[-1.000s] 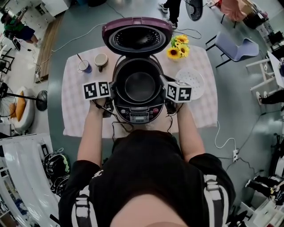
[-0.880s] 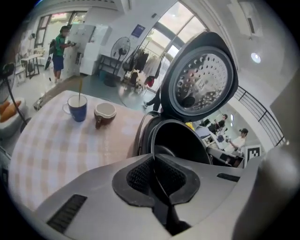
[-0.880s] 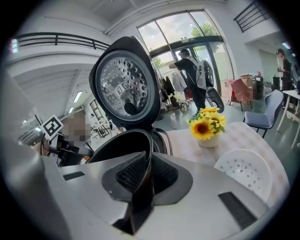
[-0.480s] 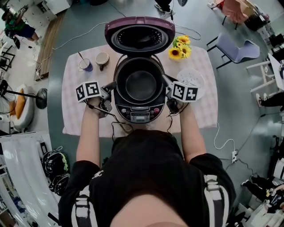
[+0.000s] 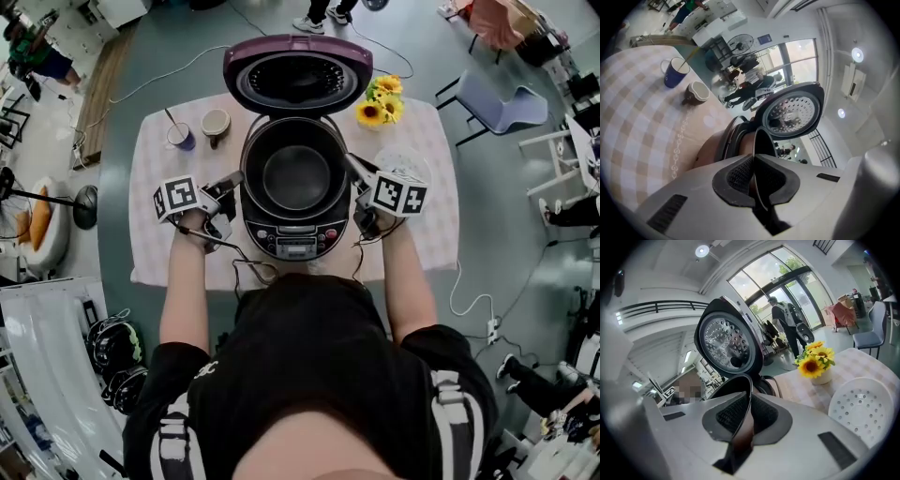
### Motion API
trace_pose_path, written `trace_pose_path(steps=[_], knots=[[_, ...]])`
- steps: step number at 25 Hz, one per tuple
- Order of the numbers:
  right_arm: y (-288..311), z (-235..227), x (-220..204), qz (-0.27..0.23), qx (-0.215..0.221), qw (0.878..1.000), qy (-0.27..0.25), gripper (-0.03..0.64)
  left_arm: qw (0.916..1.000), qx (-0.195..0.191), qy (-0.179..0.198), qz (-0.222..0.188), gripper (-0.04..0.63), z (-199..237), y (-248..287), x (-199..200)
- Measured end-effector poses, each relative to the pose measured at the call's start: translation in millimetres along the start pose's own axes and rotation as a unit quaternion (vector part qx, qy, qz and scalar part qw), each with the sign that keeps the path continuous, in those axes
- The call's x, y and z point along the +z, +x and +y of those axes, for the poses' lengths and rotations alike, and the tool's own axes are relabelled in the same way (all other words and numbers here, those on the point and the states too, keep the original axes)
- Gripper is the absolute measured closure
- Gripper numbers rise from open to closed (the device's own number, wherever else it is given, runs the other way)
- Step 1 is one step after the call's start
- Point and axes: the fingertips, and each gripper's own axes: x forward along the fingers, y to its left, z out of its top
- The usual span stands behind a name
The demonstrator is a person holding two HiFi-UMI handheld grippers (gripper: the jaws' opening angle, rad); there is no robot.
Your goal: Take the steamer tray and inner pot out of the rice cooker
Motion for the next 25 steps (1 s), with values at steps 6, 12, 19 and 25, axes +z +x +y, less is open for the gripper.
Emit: trace_pose_path(steps=[6,12,19,25], knots=[[-8,9,14,-0.019,0.009,1.000,0.000,0.583,0.9994,-0.032,0.008,-0.013,0.583,-20,-7,7],[-26,23,28,-0.045,0.028,0.999,0.013,0.583,0.9964,-0.080,0.021,-0.022,0.583,-51,-17,11],[-63,50,66,-0.112,0.040,0.993,0.014,0.592,0.9857,-0.158,0.042,-0.041,0.583,-116,-33,18],[-112,69,91,-0.160,0.040,0.986,-0.004,0.592,0.9758,-0.205,0.066,-0.039,0.583,-163,-40,11]])
